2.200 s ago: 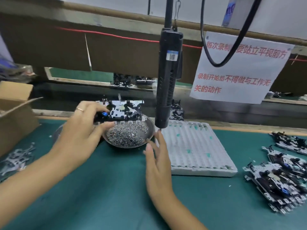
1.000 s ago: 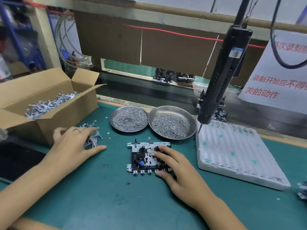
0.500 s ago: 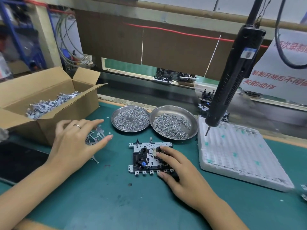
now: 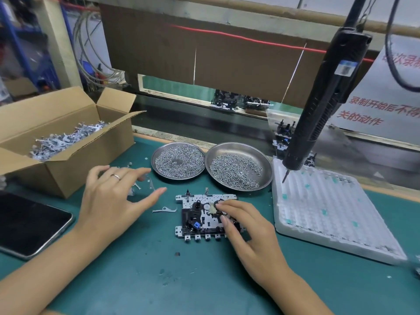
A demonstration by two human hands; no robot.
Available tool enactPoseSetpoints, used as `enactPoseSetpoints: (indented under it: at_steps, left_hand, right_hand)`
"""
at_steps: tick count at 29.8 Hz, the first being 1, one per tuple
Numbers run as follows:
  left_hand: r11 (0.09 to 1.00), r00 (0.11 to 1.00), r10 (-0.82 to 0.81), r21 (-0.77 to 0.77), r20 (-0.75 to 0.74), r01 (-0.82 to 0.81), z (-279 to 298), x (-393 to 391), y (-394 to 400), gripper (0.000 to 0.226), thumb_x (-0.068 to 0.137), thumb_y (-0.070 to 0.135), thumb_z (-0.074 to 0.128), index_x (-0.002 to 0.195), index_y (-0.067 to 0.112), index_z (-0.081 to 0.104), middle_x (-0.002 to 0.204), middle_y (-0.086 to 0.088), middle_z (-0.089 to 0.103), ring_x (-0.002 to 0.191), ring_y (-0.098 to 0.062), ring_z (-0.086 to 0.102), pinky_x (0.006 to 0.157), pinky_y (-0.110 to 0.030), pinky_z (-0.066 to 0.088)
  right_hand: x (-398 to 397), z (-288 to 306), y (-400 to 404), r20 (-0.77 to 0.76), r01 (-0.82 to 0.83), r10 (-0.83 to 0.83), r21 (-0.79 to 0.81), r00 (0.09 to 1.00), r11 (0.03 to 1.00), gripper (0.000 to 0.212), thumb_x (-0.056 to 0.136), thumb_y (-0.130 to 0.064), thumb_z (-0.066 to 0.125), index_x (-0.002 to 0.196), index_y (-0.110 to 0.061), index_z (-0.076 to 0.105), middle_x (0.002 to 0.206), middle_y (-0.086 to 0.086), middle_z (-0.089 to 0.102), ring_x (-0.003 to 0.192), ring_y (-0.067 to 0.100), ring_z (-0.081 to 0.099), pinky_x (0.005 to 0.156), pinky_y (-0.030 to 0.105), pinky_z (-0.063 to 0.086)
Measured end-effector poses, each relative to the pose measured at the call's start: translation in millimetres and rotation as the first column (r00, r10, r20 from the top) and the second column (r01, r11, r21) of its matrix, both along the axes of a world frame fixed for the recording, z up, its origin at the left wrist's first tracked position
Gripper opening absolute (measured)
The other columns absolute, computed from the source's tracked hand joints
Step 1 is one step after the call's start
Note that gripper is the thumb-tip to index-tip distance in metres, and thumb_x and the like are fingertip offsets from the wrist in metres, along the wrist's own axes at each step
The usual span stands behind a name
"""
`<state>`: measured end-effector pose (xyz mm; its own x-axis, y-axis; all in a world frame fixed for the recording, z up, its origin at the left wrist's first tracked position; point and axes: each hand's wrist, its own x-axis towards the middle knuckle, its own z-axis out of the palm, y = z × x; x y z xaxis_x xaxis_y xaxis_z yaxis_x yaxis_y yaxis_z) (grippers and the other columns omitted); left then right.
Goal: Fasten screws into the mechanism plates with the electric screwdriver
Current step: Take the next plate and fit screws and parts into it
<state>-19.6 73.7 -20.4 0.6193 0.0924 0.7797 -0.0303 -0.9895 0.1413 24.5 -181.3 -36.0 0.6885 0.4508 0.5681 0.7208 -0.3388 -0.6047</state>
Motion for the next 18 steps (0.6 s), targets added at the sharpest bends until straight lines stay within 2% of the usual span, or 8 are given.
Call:
enactPoseSetpoints:
  at_steps: [3, 5, 7, 10, 12, 15, 16, 18]
  left_hand:
    - [0.994, 0.993, -0.084, 0.082, 0.084, 0.077, 7.8, -2.3, -12.2, 0.050, 0.082, 0.055, 0.058, 0.087, 0.007, 0.073, 0.074, 0.001, 0.069, 0.069, -0.022, 0.067, 0.087, -0.042, 0.039]
    - [0.974, 0.976, -0.164, 0.180, 0.144, 0.137, 15.1, -0.7, -29.4, 0.049, 0.081, 0.056, 0.064, 0.083, 0.008, 0.074, 0.071, 0.003, 0.068, 0.066, -0.021, 0.065, 0.084, -0.043, 0.041]
    - [0.952, 0.959, -0.220, 0.255, 0.180, 0.170, 21.6, 5.2, -49.1, 0.048, 0.079, 0.056, 0.066, 0.078, 0.009, 0.074, 0.068, 0.003, 0.068, 0.063, -0.021, 0.064, 0.082, -0.042, 0.043]
    - [0.927, 0.943, -0.254, 0.331, 0.213, 0.175, 25.1, 15.8, -67.3, 0.040, 0.078, 0.049, 0.065, 0.072, 0.010, 0.074, 0.064, 0.001, 0.067, 0.061, -0.021, 0.064, 0.080, -0.039, 0.043]
    - [0.922, 0.938, -0.270, 0.339, 0.219, 0.186, 22.6, 20.7, -71.8, 0.040, 0.078, 0.050, 0.066, 0.073, 0.011, 0.074, 0.064, 0.001, 0.067, 0.061, -0.021, 0.064, 0.079, -0.038, 0.042]
    - [0.927, 0.939, -0.313, 0.259, 0.140, 0.270, 15.8, 23.3, -72.4, 0.046, 0.079, 0.058, 0.067, 0.081, 0.012, 0.076, 0.071, 0.005, 0.069, 0.064, -0.019, 0.063, 0.082, -0.039, 0.041]
    - [0.925, 0.931, -0.354, 0.181, 0.083, 0.336, 14.4, 23.3, -72.1, 0.044, 0.081, 0.057, 0.065, 0.084, 0.014, 0.076, 0.075, 0.007, 0.070, 0.068, -0.017, 0.063, 0.085, -0.039, 0.040]
    - [0.874, 0.878, -0.478, -0.115, -0.036, 0.471, 14.9, 22.8, -69.4, 0.034, 0.087, 0.051, 0.058, 0.090, 0.021, 0.074, 0.082, 0.015, 0.069, 0.079, -0.007, 0.059, 0.092, -0.038, 0.035]
  right_hand:
    - [-3.2, 5.4, 5.4, -0.059, -0.035, 0.042, 0.111, 0.997, 0.993, 0.021, 0.090, -0.015, 0.058, 0.108, -0.016, 0.070, 0.108, -0.012, 0.066, 0.104, 0.004, 0.061, 0.090, 0.017, 0.044]
    - [-4.8, 15.9, 12.3, -0.293, -0.067, 0.141, 0.247, 0.946, 0.967, 0.019, 0.089, -0.023, 0.062, 0.105, -0.020, 0.071, 0.099, -0.007, 0.071, 0.094, 0.009, 0.066, 0.084, 0.021, 0.050]
    - [-3.0, 27.8, 18.1, -0.508, -0.078, 0.279, 0.381, 0.815, 0.921, 0.019, 0.084, -0.026, 0.068, 0.102, -0.018, 0.072, 0.092, 0.002, 0.074, 0.081, 0.012, 0.068, 0.074, 0.022, 0.053]
    - [6.3, 42.7, 22.4, -0.578, -0.081, 0.343, 0.430, 0.741, 0.899, 0.010, 0.082, -0.008, 0.069, 0.090, -0.010, 0.074, 0.074, 0.003, 0.072, 0.068, 0.012, 0.067, 0.066, 0.022, 0.054]
    - [13.3, 47.0, 20.9, -0.619, -0.068, 0.332, 0.409, 0.712, 0.910, 0.015, 0.079, 0.005, 0.069, 0.084, -0.008, 0.073, 0.067, 0.004, 0.071, 0.062, 0.013, 0.067, 0.062, 0.021, 0.054]
    - [21.1, 46.7, 15.6, -0.629, -0.034, 0.261, 0.350, 0.732, 0.936, 0.021, 0.078, 0.009, 0.069, 0.080, -0.011, 0.073, 0.066, 0.004, 0.071, 0.061, 0.013, 0.068, 0.059, 0.020, 0.053]
    - [22.7, 45.1, 14.2, -0.599, -0.029, 0.217, 0.307, 0.771, 0.951, 0.023, 0.079, 0.008, 0.070, 0.080, -0.014, 0.073, 0.069, 0.003, 0.072, 0.064, 0.014, 0.069, 0.062, 0.020, 0.053]
    - [23.7, 40.6, 11.7, -0.506, -0.028, 0.121, 0.187, 0.854, 0.982, 0.026, 0.081, 0.003, 0.070, 0.082, -0.023, 0.073, 0.079, -0.002, 0.074, 0.074, 0.010, 0.070, 0.069, 0.019, 0.052]
